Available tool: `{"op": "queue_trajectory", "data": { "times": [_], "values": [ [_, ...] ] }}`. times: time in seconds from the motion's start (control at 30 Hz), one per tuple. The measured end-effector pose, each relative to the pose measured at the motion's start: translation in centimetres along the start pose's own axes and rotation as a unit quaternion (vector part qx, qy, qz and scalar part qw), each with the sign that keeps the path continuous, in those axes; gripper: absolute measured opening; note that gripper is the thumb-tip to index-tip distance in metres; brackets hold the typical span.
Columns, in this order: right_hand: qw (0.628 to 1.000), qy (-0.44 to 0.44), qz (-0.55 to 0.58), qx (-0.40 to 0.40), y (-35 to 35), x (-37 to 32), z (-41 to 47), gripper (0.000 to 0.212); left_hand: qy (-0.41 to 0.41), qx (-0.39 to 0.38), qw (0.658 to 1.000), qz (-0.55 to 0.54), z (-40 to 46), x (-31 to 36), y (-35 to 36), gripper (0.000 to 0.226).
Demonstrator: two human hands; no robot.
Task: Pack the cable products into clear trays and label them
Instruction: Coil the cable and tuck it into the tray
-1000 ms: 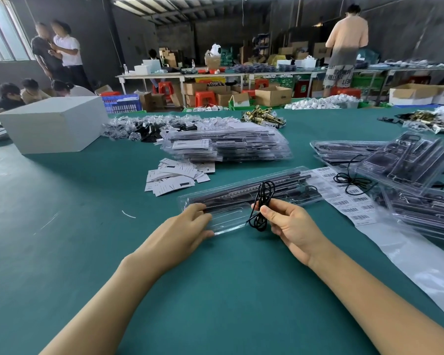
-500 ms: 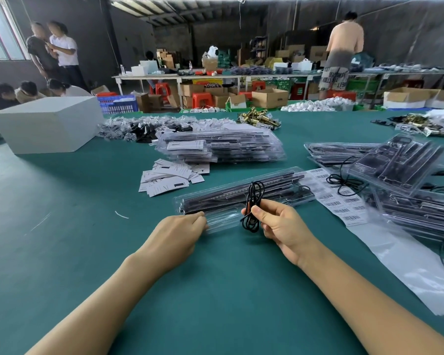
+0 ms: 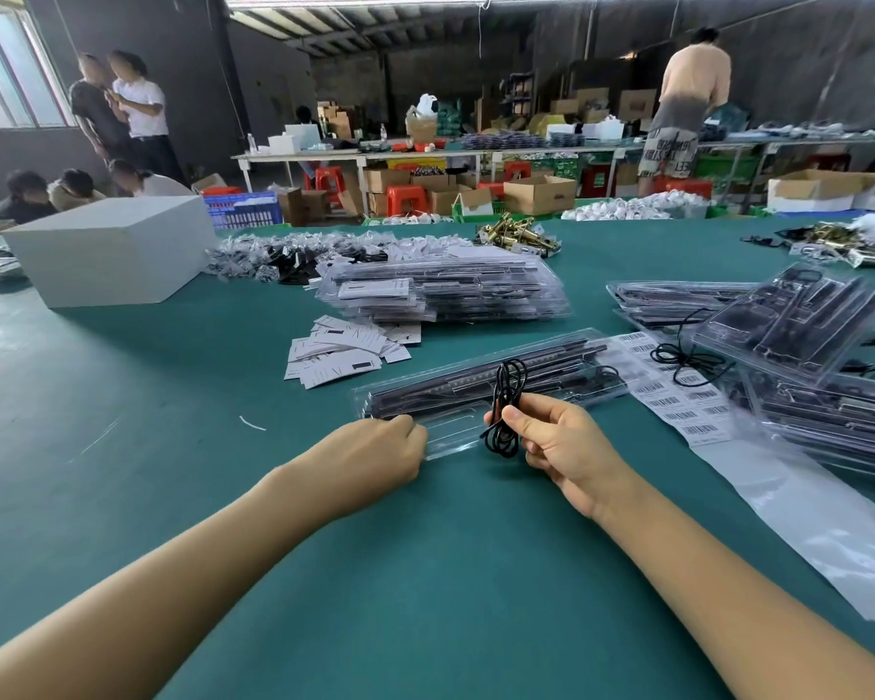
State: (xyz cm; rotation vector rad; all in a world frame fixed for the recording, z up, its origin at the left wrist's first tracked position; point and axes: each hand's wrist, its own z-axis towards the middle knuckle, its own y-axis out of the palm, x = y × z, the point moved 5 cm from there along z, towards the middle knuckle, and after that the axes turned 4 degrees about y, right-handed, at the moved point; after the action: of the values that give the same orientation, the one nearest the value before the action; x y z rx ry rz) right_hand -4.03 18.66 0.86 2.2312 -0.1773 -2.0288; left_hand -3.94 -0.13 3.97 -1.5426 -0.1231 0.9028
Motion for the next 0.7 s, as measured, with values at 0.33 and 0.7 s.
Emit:
{"op": "queue_trajectory", "data": {
  "times": [0.33,0.7],
  "values": [
    [1.0,-0.003,0.007,-0.002,-0.1,0.1,0.0,0.012,0.007,-0.113,0.99,-0.087,1.1,-0.8,0.4,0.003],
    [1.0,0.001,0.022,0.001,0.0,-0.1,-0.1,0.013,0.003,0.081,0.996,-0.039,-1.2,0.4,-1.4,0.037]
  ]
}}
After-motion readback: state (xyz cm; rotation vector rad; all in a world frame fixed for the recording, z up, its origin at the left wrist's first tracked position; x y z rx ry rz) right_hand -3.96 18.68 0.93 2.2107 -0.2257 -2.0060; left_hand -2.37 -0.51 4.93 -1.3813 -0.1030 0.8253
